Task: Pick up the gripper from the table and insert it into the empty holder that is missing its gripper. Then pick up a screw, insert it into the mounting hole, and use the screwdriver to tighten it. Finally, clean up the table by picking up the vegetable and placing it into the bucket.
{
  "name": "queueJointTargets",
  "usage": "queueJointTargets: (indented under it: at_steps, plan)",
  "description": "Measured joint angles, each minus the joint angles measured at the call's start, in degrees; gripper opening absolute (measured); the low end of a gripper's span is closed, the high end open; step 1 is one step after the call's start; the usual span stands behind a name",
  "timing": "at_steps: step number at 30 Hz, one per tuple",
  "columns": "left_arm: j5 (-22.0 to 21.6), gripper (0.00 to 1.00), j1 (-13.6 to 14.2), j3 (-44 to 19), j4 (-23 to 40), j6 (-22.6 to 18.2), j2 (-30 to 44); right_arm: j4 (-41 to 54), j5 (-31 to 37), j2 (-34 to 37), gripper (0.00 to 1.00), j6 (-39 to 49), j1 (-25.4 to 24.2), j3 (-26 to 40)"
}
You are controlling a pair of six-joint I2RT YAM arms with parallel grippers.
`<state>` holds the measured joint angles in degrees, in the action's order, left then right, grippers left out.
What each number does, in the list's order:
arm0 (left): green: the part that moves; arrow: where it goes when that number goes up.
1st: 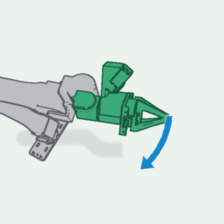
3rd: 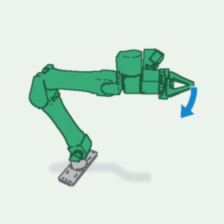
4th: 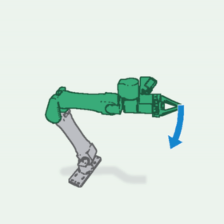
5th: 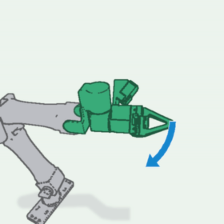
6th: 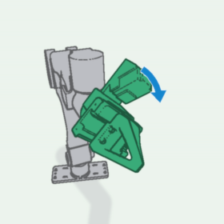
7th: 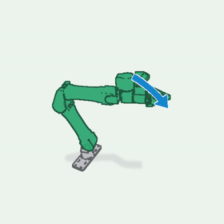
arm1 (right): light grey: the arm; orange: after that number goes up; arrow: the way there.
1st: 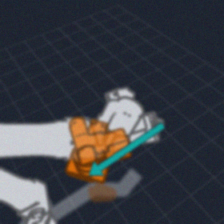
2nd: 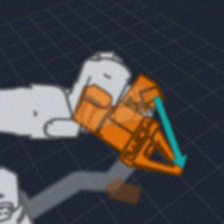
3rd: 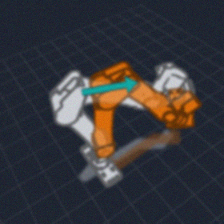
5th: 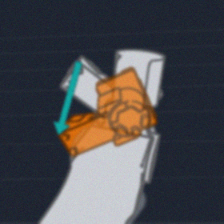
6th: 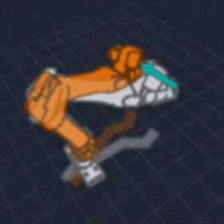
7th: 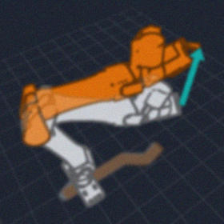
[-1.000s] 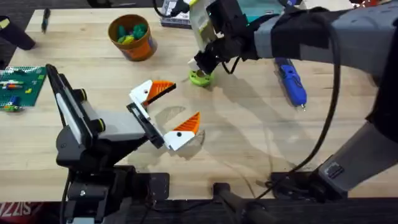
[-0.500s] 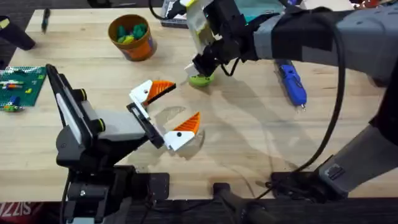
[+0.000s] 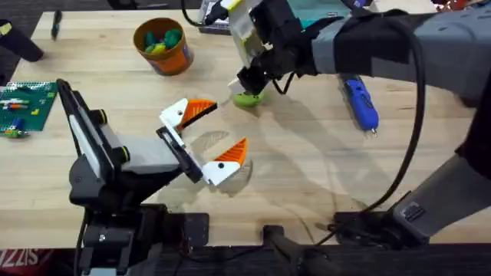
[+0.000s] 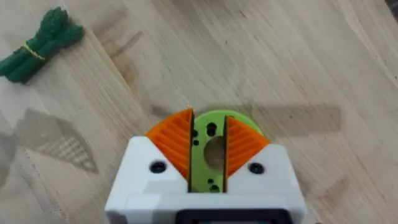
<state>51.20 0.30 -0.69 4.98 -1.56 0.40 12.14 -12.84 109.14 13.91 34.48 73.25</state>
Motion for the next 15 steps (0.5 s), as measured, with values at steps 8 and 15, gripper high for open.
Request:
queueJointTargets:
  at_steps: [8, 15]
  plan:
    - [0.00, 0.986, 0.00, 0.00, 0.00, 0.01, 0.00, 0.67, 0.01, 0.00, 0.225, -0.02, 0.00, 0.00]
    - [0.00, 0.985, 0.00, 0.00, 0.00, 0.00, 0.00, 0.65, 0.02, 0.19, 0.224, 0.00, 0.00, 0.02]
